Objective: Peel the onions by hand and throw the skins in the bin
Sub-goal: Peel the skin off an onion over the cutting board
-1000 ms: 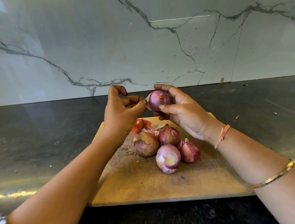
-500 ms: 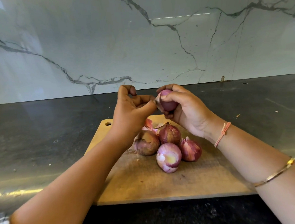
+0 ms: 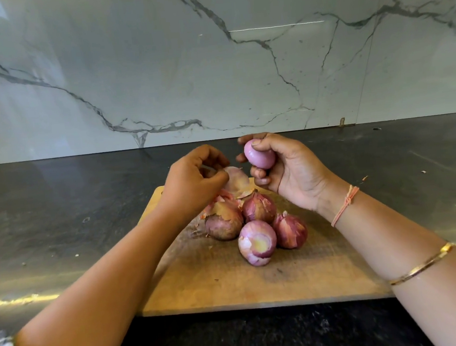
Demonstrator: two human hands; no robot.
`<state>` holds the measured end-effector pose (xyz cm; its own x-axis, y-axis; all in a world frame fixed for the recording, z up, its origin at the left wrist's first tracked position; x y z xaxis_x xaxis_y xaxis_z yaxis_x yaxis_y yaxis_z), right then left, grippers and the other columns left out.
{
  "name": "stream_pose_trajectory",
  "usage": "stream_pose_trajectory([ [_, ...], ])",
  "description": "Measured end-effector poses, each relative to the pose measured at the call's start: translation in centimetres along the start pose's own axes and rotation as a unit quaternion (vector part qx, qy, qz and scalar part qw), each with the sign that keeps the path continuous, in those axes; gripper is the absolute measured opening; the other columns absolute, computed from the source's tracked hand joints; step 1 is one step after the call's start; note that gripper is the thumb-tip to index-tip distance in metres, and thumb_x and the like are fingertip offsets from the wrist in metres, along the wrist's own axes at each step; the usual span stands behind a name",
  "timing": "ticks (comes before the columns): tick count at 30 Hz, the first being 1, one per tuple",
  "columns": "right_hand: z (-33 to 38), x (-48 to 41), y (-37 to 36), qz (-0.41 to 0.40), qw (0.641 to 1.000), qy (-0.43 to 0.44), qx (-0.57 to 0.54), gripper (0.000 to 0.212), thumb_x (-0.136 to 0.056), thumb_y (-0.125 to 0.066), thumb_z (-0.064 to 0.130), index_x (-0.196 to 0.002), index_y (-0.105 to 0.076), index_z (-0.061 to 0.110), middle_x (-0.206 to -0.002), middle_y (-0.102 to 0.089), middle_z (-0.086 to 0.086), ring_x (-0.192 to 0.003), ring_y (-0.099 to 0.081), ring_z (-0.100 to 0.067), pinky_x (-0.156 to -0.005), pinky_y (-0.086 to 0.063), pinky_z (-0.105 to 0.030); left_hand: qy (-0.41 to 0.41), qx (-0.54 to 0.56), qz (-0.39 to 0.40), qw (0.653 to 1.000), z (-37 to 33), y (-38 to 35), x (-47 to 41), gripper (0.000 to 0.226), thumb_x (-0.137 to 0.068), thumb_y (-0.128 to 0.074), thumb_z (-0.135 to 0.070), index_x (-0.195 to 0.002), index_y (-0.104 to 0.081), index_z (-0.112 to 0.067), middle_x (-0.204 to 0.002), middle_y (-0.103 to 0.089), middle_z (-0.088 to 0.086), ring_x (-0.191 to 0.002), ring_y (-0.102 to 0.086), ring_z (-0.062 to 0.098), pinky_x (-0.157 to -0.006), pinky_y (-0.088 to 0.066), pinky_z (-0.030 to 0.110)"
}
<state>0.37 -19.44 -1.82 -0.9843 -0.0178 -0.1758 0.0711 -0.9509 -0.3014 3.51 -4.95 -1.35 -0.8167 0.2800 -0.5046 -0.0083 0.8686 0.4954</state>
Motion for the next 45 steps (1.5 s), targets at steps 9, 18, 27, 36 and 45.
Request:
stream_pose_trajectory([
  [9, -0.6, -0.1, 0.0, -0.011, 0.997, -0.053, -0.054, 0.024, -0.094, -0.047, 0.024, -0.112, -0.047, 0.008, -0.083, -0.065, -0.017, -0.043, -0.041, -0.011, -0.043, -0.034, -0.017, -0.055, -0.109, -0.008, 0.992, 0.0, -0.1, 0.0, 0.012, -0.083, -0.067, -0.029, -0.071, -0.066, -0.028, -0.081, -0.058, -0.012, -0.074, -0.055, 0.005, -0.060, -0.040, 0.015],
  [18, -0.8, -0.2, 0.8, -0.042, 0.996, -0.070, -0.025, 0.053, -0.095, -0.038, 0.055, -0.104, -0.056, 0.006, -0.057, -0.062, -0.007, -0.035, -0.039, -0.010, -0.038, -0.032, -0.016, -0.159, -0.090, -0.053, 0.982, -1.3, -0.1, 0.5, 0.020, -0.078, -0.062, -0.038, -0.079, -0.071, -0.021, -0.085, -0.062, -0.006, -0.081, -0.057, 0.011, -0.064, -0.048, 0.028],
  [27, -0.5, -0.3, 0.5, -0.025, 0.998, 0.009, 0.064, 0.025, -0.090, -0.052, 0.001, -0.107, -0.058, 0.017, -0.090, -0.056, -0.002, -0.069, -0.048, -0.011, -0.052, -0.034, -0.020, -0.112, 0.010, 0.008, 0.994, -1.9, -0.4, 1.1, 0.037, -0.086, -0.067, -0.020, -0.113, -0.051, -0.039, -0.093, -0.063, -0.022, -0.075, -0.064, 0.000, -0.068, -0.053, 0.015],
  [36, 0.4, 0.3, -0.1, -0.055, 0.908, 0.176, 0.376, 0.043, -0.082, -0.071, 0.007, -0.120, -0.054, 0.017, -0.105, -0.057, 0.016, -0.099, -0.060, -0.006, -0.091, -0.049, -0.021, -0.095, 0.062, -0.041, 0.993, -1.4, -0.1, 0.8, 0.023, -0.089, -0.065, -0.015, -0.110, -0.069, -0.020, -0.092, -0.069, -0.014, -0.075, -0.064, -0.006, -0.066, -0.049, 0.009],
  [45, 0.8, 0.8, -0.7, -0.067, 0.878, 0.222, 0.419, 0.041, -0.079, -0.075, 0.009, -0.116, -0.060, 0.016, -0.104, -0.063, 0.009, -0.097, -0.060, -0.007, -0.087, -0.050, -0.019, -0.128, 0.032, -0.080, 0.988, -1.8, 0.4, 1.1, 0.018, -0.085, -0.069, -0.010, -0.101, -0.073, -0.015, -0.087, -0.066, -0.019, -0.082, -0.066, -0.004, -0.076, -0.053, 0.013],
])
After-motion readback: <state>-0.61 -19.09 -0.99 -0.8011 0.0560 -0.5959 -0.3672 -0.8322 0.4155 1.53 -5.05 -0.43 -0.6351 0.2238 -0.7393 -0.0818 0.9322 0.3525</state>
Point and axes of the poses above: each hand's wrist, its own x-axis away from the middle knuckle, its own y-axis out of the back of the hand, z = x × y, the point moved 5 cm from there along -x, towards the middle knuckle
